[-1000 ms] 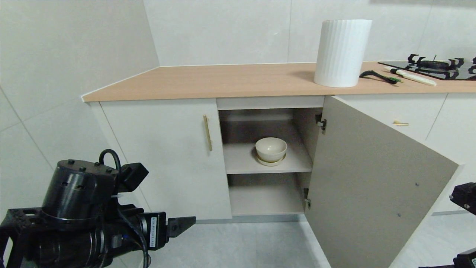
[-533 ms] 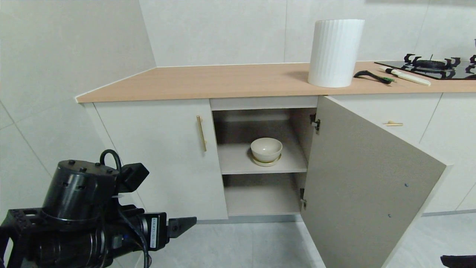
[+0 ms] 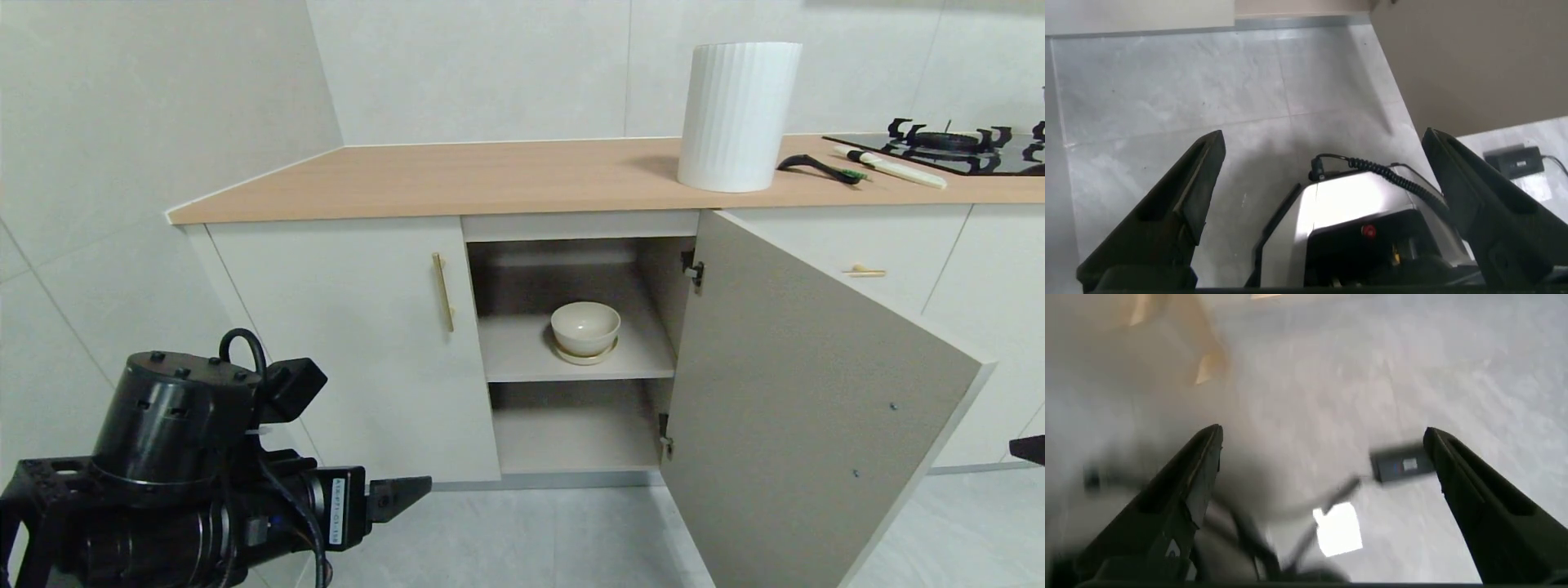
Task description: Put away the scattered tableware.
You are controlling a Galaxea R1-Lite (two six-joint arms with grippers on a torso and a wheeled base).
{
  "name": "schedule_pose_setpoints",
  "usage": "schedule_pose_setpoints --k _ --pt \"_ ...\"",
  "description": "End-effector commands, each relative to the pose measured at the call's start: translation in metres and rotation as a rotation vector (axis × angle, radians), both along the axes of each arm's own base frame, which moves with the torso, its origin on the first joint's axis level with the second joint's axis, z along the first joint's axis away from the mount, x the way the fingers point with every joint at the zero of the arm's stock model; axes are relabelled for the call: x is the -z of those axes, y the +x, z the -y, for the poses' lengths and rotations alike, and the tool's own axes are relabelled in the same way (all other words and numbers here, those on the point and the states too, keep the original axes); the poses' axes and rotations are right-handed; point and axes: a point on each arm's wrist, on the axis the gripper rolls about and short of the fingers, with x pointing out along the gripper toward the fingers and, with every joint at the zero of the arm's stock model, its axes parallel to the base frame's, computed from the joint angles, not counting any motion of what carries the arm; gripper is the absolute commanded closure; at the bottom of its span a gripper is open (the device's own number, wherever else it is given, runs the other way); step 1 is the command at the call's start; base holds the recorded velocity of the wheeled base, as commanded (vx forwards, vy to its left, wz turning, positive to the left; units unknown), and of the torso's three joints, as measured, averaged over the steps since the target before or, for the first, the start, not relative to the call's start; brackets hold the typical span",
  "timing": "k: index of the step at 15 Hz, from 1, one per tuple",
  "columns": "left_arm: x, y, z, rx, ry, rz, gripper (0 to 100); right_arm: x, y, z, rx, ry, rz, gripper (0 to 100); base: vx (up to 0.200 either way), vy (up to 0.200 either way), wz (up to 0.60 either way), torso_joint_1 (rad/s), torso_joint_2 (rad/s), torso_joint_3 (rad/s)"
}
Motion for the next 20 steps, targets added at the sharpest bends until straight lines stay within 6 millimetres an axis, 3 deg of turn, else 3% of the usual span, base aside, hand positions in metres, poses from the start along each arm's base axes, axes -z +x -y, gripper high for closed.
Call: schedule_pose_setpoints --k 1,8,9,12,20 --pt "0.0 0.0 0.0 -0.001 0.0 -0.001 0 0.005 0.016 0.01 0.059 0.013 0.0 0 0.0 0.0 0.0 0.0 0.0 0.0" --pt "0.0 0.0 0.0 -0.001 0.0 -0.001 0 0.02 0.04 0.016 0.047 0.087 0.019 0 0.0 0.0 0.0 0.0 0.0 0.0" --pt "0.0 0.0 0.0 -0.001 0.0 -0.001 0 0.035 0.056 0.017 0.059 0.103 0.052 0 0.0 0.0 0.0 0.0 0.0 0.0" --pt "0.0 0.0 0.0 -0.001 0.0 0.0 0 0.052 0.073 0.014 0.045 0.113 0.112 0 0.0 0.0 0.0 0.0 0.0 0.0" --pt "0.0 0.0 0.0 -0.002 -0.001 0.003 0 0.058 0.072 -0.02 -0.06 0.185 0.11 0 0.0 0.0 0.0 0.0 0.0 0.0"
